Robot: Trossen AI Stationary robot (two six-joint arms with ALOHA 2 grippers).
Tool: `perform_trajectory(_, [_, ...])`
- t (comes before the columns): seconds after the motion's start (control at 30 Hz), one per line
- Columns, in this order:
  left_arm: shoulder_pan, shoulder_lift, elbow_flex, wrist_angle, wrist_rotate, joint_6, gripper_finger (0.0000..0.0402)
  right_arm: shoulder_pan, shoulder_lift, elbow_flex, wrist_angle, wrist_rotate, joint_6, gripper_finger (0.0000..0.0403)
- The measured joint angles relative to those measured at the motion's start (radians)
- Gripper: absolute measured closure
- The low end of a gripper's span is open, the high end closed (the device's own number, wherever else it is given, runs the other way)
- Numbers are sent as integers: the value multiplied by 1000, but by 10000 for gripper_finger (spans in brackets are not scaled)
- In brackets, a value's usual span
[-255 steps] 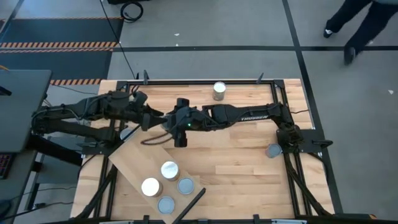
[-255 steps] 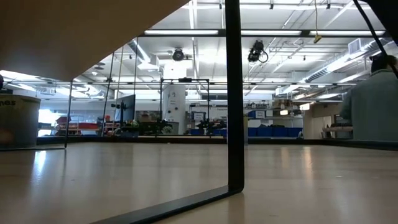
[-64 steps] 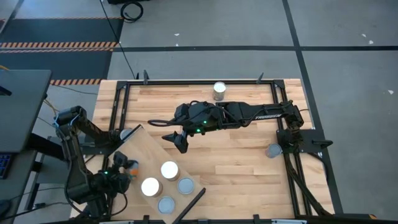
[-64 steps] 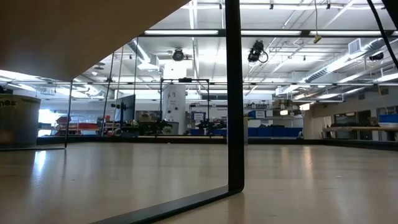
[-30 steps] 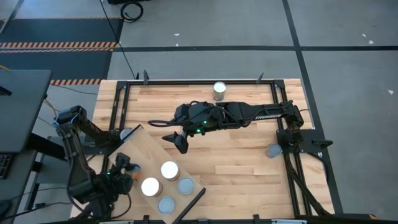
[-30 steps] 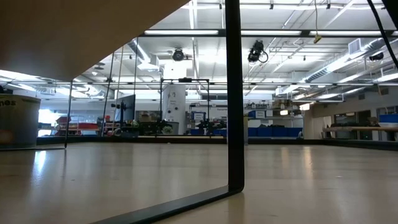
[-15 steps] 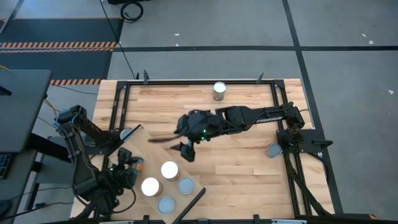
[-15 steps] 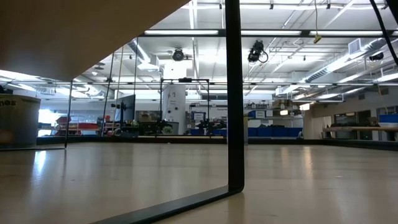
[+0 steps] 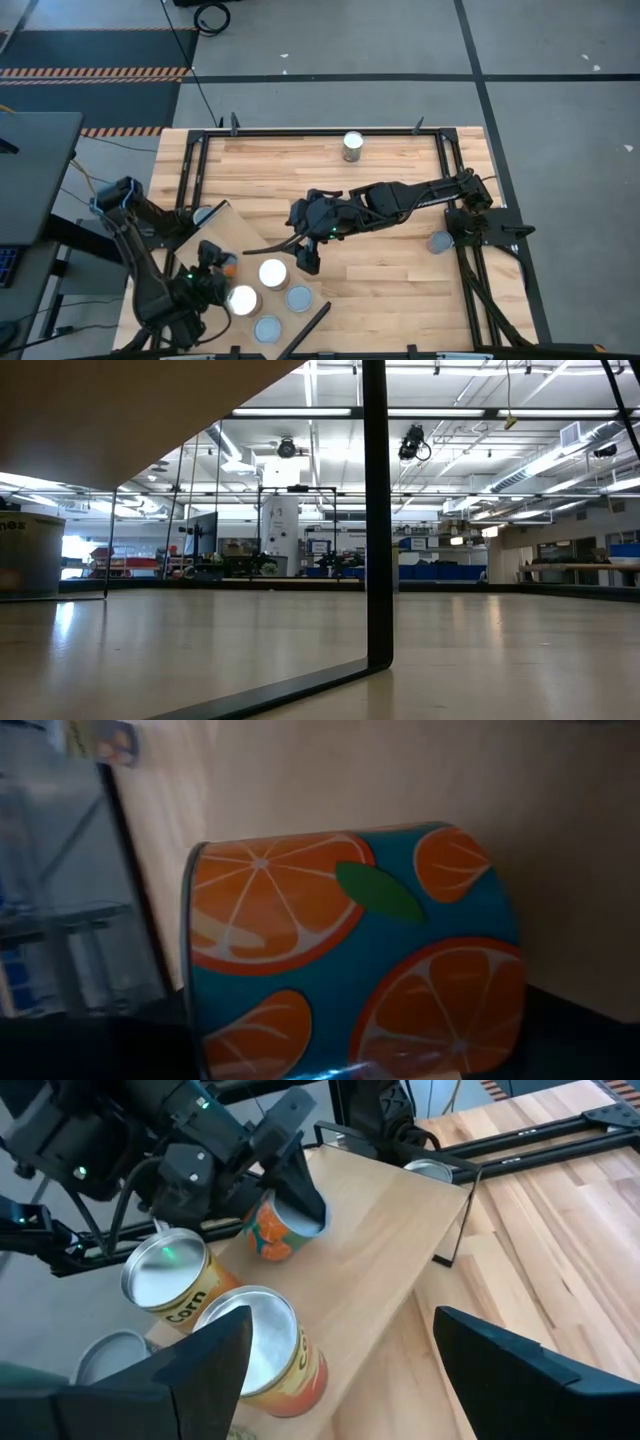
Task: Pick and place cans onto a shelf
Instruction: Put the canned oranges on the shelf
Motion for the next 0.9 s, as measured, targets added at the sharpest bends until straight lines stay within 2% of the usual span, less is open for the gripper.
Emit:
perform_trajectory(0.1, [0,-21,0,0,35,-19,125,0,0,0,0,0,0,85])
perform_trajectory(0.27, [-2,-40,0,0,35,-30,85,0,0,0,0,-1,0,85])
perform_trajectory(0.4, [-2,-40,0,0,69,2,65,0,0,0,0,-1,1,85])
perform_trajectory(0.6, [-2,-40,0,0,114,30,59,0,0,0,0,-2,4,85])
perform_trajectory(0.9, [-3,-40,45,0,129,40,58,0,0,0,0,0,4,85])
